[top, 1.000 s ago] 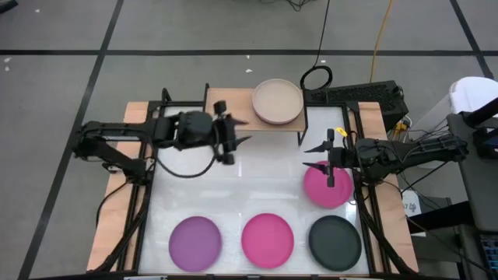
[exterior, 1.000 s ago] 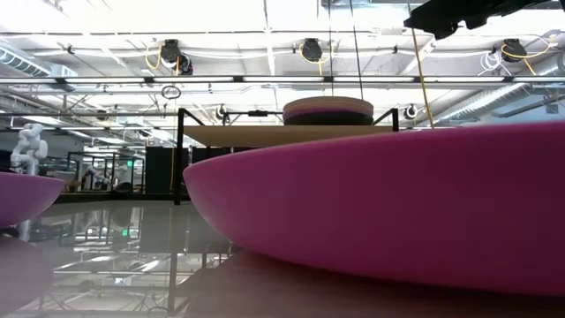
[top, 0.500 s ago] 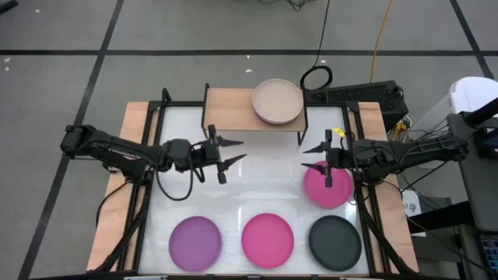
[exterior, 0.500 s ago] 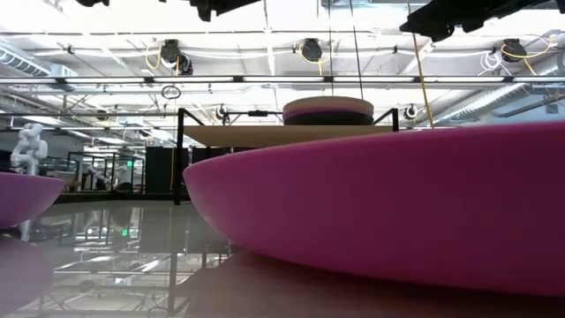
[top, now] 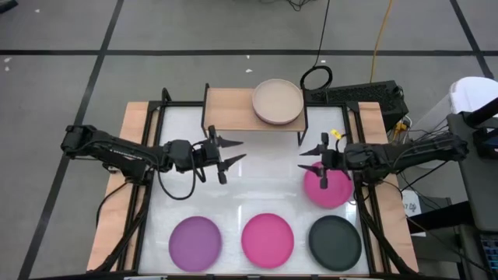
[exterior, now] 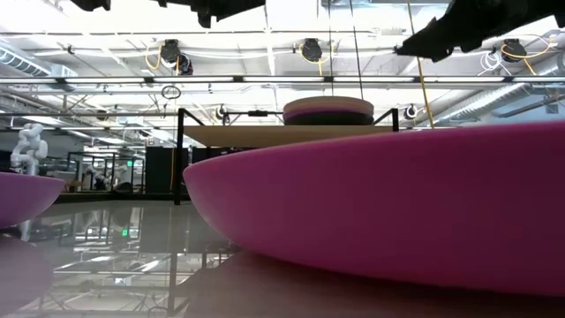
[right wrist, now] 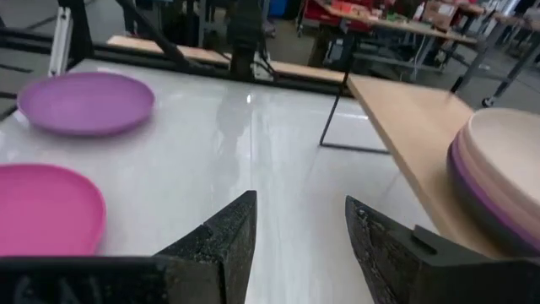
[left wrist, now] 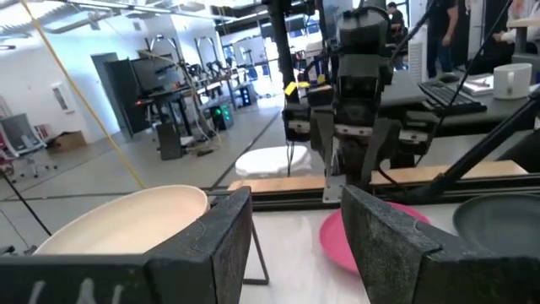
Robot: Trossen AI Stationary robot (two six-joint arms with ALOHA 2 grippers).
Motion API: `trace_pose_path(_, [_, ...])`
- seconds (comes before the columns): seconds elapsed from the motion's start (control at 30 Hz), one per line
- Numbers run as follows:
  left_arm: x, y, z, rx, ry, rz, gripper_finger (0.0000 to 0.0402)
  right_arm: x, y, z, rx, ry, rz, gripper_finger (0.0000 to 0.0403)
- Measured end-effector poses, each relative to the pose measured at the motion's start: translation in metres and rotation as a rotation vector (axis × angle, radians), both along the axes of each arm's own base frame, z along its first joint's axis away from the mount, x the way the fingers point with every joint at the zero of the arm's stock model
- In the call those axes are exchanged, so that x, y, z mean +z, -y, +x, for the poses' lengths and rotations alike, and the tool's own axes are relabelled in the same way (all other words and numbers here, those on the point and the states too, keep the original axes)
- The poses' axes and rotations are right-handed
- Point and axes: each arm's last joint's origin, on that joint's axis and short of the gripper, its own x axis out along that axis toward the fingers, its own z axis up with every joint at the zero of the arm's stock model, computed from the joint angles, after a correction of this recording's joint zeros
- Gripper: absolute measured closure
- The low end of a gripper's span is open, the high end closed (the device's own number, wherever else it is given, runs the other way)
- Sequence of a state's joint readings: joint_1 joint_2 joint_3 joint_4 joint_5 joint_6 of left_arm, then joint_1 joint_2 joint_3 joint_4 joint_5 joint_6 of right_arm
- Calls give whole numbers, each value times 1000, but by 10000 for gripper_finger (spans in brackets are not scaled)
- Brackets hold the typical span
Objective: Place and stack plates onto a shelf
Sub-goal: Put the top pink plate on the shelf
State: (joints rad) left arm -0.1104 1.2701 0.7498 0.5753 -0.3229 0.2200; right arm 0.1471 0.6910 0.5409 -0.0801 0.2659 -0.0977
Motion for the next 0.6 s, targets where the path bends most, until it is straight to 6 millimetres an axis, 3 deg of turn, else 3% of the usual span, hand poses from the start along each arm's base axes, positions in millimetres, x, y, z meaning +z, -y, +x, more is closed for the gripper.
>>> trace_pose_path(0.6, [0, 0, 0, -1, 7, -32, 213, -16, 2, 12, -35, -98, 17, 238])
